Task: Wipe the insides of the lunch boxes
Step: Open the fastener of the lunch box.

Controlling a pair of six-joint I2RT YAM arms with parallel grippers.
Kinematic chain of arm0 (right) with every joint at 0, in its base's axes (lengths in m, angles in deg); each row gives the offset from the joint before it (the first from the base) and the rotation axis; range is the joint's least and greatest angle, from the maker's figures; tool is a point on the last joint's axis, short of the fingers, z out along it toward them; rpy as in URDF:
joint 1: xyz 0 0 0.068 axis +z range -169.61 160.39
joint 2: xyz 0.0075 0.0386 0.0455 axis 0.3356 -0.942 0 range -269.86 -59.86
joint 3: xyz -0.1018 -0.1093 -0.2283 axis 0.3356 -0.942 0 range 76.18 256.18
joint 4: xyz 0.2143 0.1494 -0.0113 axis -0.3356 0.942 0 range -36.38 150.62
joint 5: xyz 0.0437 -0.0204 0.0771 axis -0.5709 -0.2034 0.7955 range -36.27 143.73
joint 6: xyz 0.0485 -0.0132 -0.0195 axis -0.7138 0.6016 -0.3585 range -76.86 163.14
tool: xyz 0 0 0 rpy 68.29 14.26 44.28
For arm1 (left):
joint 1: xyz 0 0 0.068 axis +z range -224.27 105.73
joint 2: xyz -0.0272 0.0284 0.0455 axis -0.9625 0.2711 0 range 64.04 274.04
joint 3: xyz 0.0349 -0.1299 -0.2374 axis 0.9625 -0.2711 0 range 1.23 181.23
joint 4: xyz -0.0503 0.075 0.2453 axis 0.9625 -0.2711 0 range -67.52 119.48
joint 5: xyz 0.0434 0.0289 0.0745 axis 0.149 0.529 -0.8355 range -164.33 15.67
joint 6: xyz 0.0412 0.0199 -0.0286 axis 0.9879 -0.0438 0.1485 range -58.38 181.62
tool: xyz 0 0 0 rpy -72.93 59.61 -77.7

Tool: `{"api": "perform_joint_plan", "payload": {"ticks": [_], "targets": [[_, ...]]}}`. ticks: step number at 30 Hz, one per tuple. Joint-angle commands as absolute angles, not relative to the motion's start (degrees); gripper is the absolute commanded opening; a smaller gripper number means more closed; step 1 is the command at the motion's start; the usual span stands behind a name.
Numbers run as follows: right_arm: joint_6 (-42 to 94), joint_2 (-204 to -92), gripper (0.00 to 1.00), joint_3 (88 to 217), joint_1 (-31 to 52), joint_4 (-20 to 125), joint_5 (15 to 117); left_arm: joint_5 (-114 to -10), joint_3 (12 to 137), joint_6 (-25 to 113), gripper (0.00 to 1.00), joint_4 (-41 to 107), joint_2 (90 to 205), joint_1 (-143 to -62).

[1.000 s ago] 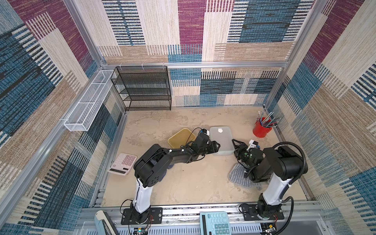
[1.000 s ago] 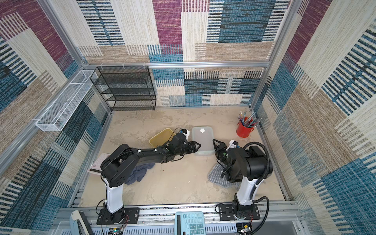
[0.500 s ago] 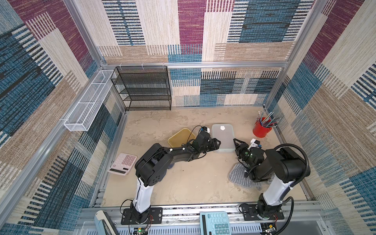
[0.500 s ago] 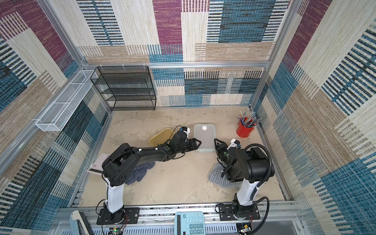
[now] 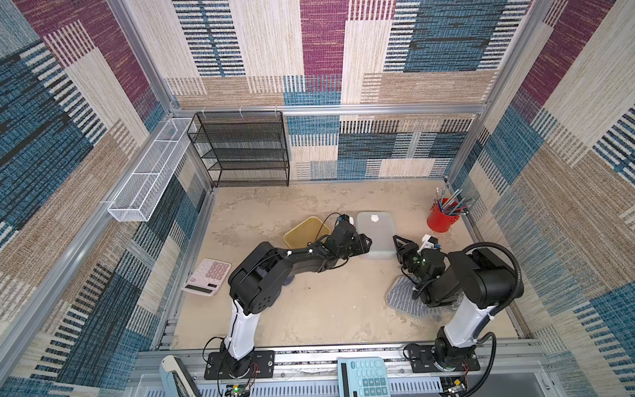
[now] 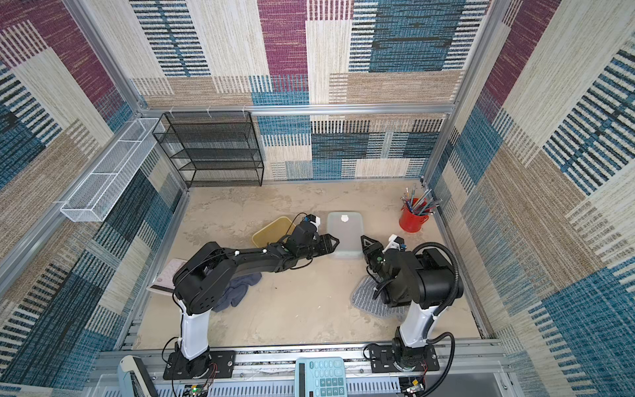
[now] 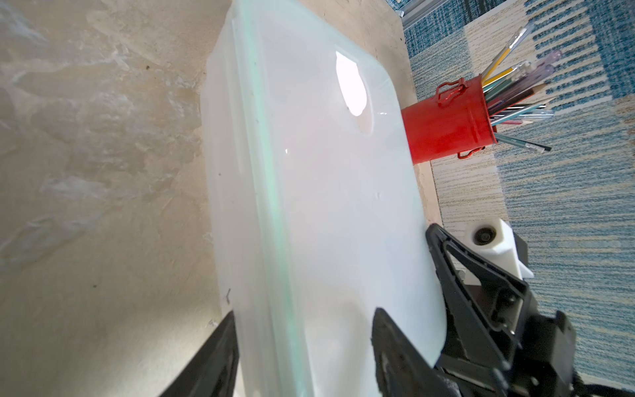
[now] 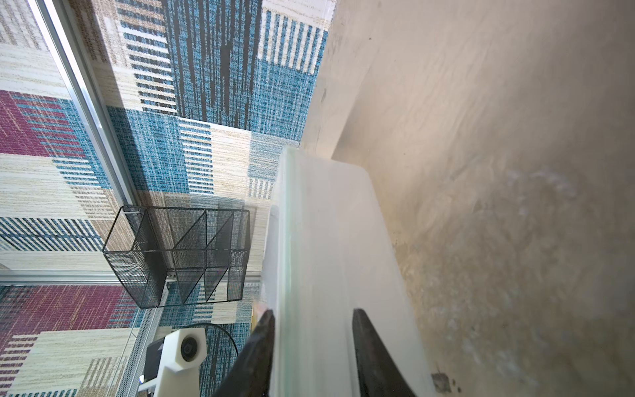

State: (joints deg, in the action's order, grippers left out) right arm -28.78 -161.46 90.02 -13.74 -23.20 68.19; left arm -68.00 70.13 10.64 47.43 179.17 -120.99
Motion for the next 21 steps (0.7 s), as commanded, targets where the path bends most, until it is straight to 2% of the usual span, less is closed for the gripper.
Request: {"api": "perform_joint_plan", "payload": {"ticks": [1,15,21], "targets": [[-27.2,-160.8,0.33,90.1,-13.4,-25.8,71.2,-68.4,69.2,13.0,0.61,41.1,179.5,-121.3],[-19.6,-158.2,0.27,92.2,-13.4,-14.9,70.2,-69.8,70.7,15.5,0.62,38.2,180.1,-121.4],[-19.4,-161.3,0.25,92.3,-13.4,-15.4,71.0,-72.3,73.0,18.4,0.69,34.0,179.7,-121.4]]}}
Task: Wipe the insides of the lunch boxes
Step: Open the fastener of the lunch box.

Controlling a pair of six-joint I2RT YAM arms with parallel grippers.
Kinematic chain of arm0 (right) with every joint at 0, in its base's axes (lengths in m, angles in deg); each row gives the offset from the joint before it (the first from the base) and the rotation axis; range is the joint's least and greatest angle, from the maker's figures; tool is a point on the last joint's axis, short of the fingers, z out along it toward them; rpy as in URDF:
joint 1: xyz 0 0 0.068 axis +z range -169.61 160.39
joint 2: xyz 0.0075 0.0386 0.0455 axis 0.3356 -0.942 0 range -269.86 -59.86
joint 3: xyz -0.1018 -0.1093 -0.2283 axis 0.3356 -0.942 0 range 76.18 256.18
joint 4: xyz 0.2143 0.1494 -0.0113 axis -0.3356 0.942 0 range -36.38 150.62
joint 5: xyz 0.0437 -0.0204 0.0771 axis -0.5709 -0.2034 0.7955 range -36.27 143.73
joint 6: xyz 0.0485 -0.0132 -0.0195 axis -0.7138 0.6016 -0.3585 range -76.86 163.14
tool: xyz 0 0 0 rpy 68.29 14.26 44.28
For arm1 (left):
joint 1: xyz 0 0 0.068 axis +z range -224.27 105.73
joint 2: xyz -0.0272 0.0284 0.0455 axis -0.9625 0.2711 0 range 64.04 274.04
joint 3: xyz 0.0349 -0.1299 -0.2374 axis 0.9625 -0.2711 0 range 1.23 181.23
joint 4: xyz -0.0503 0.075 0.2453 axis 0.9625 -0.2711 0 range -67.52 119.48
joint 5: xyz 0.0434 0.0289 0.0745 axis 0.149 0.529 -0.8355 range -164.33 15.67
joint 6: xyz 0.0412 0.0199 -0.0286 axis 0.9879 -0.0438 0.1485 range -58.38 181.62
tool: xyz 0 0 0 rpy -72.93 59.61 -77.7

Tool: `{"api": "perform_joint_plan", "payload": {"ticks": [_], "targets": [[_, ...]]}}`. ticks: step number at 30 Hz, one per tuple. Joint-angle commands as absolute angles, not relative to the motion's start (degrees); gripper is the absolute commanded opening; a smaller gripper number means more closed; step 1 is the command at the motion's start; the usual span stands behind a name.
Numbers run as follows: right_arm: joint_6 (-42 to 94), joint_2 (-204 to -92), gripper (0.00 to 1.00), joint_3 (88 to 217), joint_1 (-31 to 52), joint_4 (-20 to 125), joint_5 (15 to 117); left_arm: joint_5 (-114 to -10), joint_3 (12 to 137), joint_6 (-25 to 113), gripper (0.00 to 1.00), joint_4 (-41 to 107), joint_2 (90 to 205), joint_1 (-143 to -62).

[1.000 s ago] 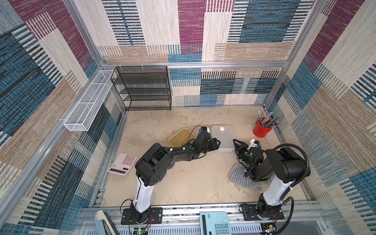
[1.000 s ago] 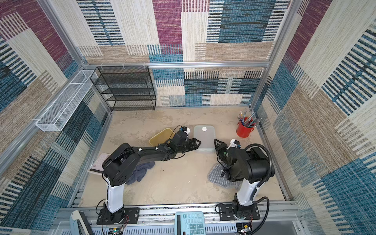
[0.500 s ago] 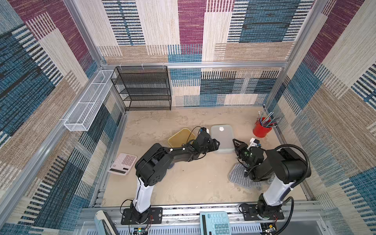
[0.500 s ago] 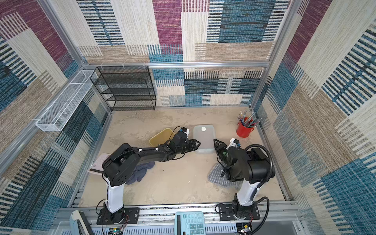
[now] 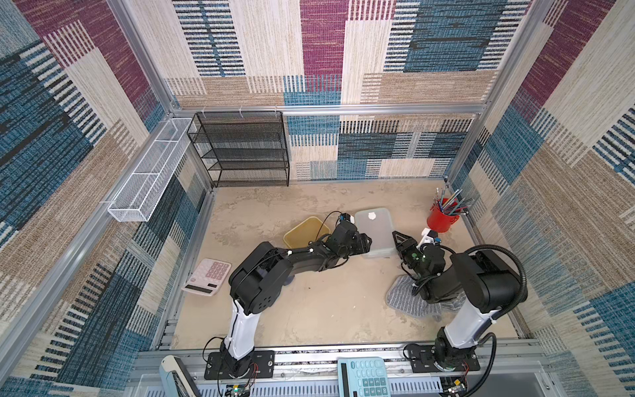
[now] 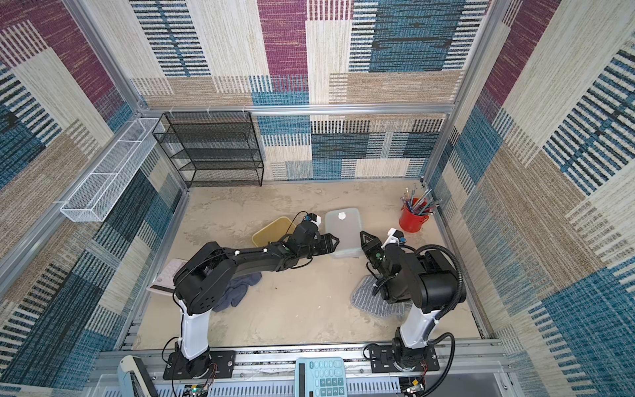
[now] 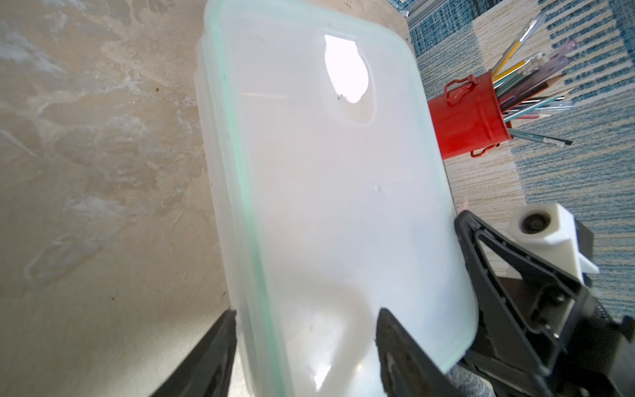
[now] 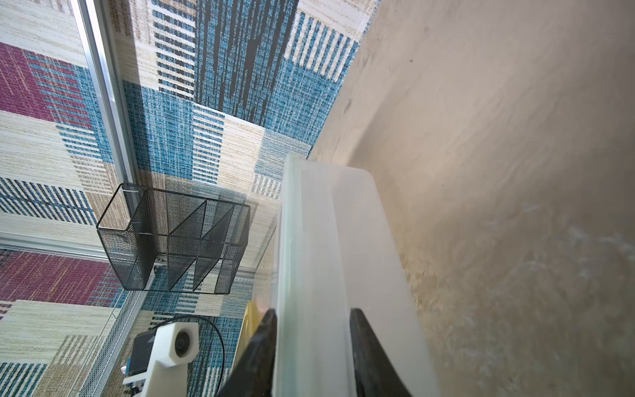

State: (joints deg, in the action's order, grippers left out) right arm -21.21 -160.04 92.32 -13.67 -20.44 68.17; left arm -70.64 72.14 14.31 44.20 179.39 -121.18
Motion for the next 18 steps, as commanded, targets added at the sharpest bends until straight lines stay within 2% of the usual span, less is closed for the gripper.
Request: {"api": "perform_joint_plan", "payload": {"ticks": [1,4,6,8,18], "targets": [[-19.4,-161.7,0.25,92.1,-13.4,-15.6,71.0,-72.5,73.7,19.1,0.72,33.2,179.9,-121.3],[-19.8,-162.5,0.25,91.5,-13.4,-16.6,71.2,-73.0,75.4,20.4,0.81,31.6,180.6,-121.3],[-19.8,-162.7,0.25,91.4,-13.4,-16.7,71.2,-72.3,76.3,21.7,0.94,31.5,181.2,-121.2],[-19.7,-162.8,0.25,91.4,-13.4,-16.8,71.3,-72.0,77.2,22.9,1.00,31.0,181.6,-121.2],[-18.2,-163.0,0.23,92.1,-13.4,-15.0,70.8,-74.1,80.6,25.2,0.99,25.4,184.9,-120.7]]}}
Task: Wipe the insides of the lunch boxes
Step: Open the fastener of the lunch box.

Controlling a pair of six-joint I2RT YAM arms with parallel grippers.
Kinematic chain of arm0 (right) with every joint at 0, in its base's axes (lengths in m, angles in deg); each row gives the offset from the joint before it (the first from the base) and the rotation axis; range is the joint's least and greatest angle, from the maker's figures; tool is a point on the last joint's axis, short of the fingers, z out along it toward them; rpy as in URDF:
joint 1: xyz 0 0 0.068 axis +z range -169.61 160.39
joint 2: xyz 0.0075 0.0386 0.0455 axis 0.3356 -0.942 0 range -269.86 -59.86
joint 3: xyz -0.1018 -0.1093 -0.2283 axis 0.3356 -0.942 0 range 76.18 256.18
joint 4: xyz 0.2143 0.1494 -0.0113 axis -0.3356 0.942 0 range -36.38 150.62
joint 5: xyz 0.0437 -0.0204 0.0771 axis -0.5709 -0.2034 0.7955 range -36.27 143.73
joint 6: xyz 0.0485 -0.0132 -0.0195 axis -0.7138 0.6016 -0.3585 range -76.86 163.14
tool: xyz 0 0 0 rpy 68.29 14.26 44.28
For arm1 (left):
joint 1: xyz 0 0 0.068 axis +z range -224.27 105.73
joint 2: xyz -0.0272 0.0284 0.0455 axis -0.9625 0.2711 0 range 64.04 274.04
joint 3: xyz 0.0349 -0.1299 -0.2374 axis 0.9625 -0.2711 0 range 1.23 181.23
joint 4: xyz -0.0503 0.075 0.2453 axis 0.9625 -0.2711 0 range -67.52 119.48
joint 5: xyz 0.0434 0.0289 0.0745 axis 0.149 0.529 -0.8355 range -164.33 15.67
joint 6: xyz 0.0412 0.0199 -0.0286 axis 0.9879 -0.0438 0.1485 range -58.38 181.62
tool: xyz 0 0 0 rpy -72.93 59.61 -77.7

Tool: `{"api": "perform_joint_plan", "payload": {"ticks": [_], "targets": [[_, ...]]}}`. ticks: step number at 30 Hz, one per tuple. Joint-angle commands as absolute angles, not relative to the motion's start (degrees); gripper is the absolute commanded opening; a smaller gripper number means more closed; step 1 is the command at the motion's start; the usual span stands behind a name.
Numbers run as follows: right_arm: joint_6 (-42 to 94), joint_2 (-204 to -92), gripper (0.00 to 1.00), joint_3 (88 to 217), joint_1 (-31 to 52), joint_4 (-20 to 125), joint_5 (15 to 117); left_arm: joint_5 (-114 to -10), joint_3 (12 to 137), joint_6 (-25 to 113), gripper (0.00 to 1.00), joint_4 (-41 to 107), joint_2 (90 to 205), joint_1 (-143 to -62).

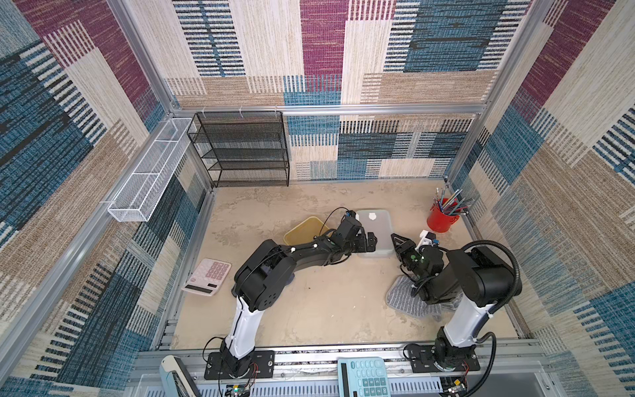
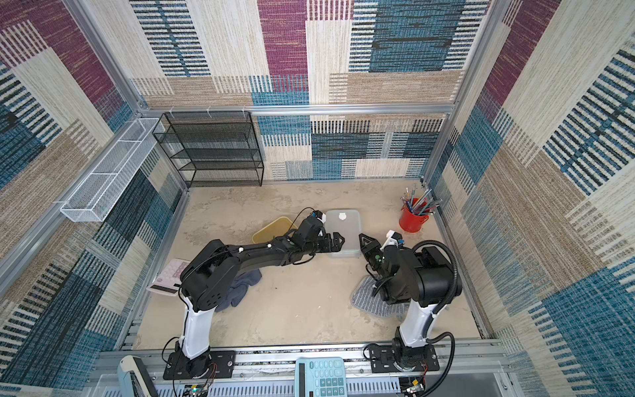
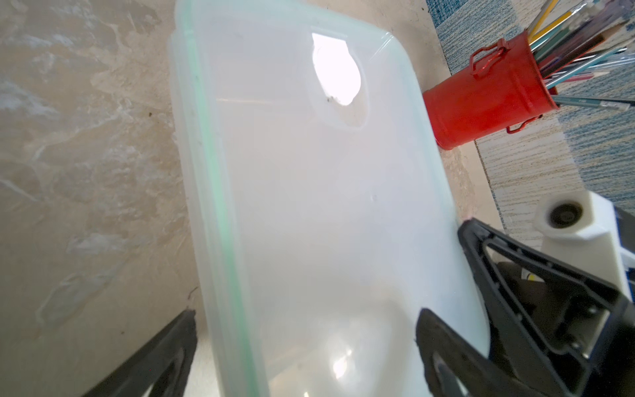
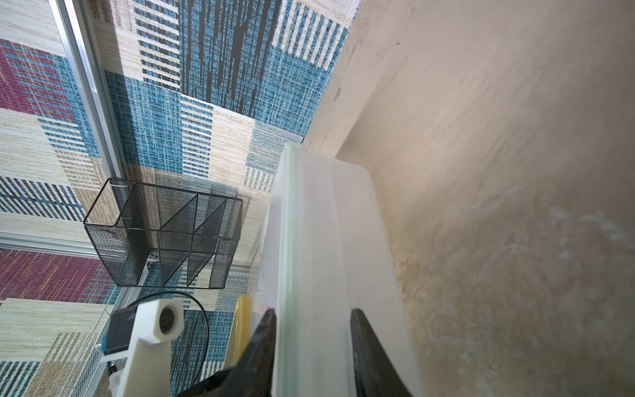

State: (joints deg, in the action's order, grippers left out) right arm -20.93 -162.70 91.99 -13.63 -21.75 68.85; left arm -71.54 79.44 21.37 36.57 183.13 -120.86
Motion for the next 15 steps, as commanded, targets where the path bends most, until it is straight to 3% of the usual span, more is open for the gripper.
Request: {"api": "perform_joint_plan", "payload": {"ticks": [1,10,12,15], "targets": [[-18.0,-162.8,0.22,92.2,-13.4,-14.5,70.6,-74.1,81.3,25.4,0.98,24.4,185.5,-120.7],[-13.0,-159.5,0.23,94.0,-13.4,-5.9,68.4,-75.9,82.3,26.3,0.96,21.9,186.4,-120.8],[-13.2,-159.9,0.29,94.4,-13.4,-6.1,68.5,-75.6,82.2,26.3,0.96,22.1,186.1,-120.7],[-13.4,-159.6,0.47,94.7,-13.3,-6.1,68.5,-74.7,80.5,26.2,0.97,24.2,184.5,-120.8]]}}
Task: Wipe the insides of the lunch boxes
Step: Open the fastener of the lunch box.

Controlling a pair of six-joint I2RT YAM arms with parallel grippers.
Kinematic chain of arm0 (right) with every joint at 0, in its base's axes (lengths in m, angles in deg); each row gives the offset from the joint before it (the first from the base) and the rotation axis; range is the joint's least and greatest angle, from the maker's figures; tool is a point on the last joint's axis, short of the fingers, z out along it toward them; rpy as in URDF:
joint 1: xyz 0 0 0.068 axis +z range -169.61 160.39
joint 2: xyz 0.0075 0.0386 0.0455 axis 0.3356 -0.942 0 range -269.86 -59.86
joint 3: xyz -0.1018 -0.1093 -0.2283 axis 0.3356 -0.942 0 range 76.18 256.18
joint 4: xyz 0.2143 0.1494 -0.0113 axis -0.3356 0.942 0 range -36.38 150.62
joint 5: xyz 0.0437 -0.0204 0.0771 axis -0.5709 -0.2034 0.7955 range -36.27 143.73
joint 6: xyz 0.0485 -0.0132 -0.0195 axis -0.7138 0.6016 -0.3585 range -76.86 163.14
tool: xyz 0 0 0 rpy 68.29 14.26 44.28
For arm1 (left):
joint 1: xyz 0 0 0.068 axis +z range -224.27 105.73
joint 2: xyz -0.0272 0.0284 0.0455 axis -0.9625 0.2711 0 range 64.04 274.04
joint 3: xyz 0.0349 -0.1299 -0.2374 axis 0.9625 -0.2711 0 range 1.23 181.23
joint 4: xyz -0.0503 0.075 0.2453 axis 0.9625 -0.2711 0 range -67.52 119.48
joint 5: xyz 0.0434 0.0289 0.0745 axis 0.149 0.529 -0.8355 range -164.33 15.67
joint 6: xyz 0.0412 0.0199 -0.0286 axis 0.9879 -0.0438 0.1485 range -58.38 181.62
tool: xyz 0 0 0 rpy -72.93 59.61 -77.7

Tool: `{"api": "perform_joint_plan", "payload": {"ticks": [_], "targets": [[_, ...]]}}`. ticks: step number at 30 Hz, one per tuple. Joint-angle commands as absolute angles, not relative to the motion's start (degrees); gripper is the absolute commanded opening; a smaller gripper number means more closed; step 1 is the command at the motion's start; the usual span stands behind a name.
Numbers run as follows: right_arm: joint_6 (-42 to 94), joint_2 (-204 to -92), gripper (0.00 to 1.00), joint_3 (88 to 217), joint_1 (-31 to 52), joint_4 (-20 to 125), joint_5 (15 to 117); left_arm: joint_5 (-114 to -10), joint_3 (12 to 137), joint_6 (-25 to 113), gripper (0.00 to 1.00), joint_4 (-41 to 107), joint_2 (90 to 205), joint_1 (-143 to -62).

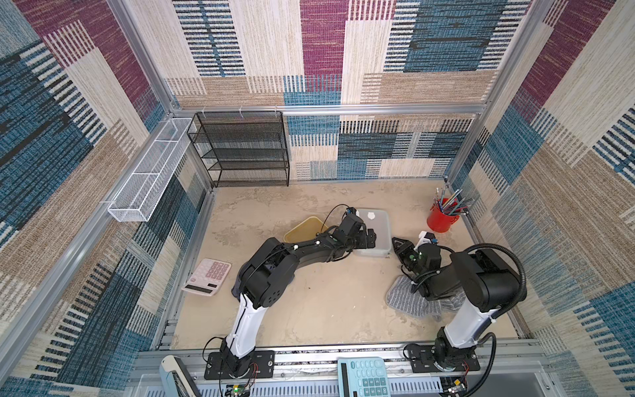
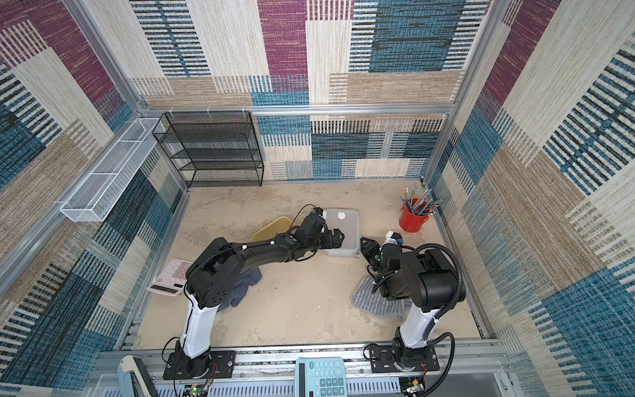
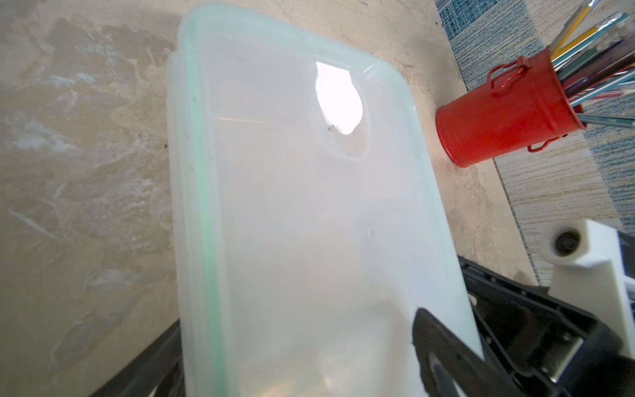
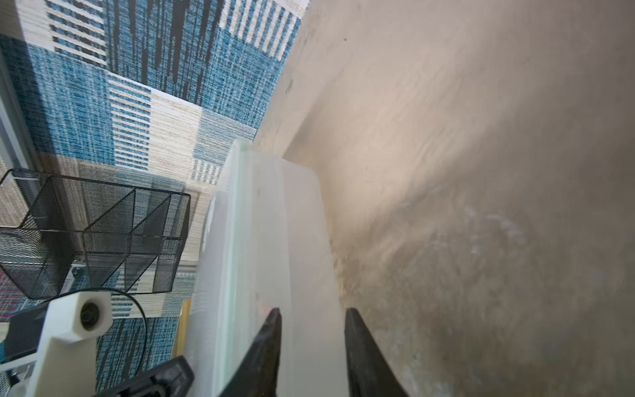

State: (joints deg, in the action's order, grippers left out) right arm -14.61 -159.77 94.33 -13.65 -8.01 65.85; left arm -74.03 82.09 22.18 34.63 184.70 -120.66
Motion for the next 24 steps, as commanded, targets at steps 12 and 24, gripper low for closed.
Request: {"api": "perform_joint_plan", "payload": {"ticks": [12,24], "targets": [[-9.4,-151.3,0.74,94.5,-13.4,0.2,64.2,-68.6,74.4,24.6,1.00,33.1,177.6,-118.1],[-1.4,-146.3,0.80,98.6,-13.4,11.3,63.0,-61.6,81.7,25.4,0.97,32.3,184.3,-115.6]]}}
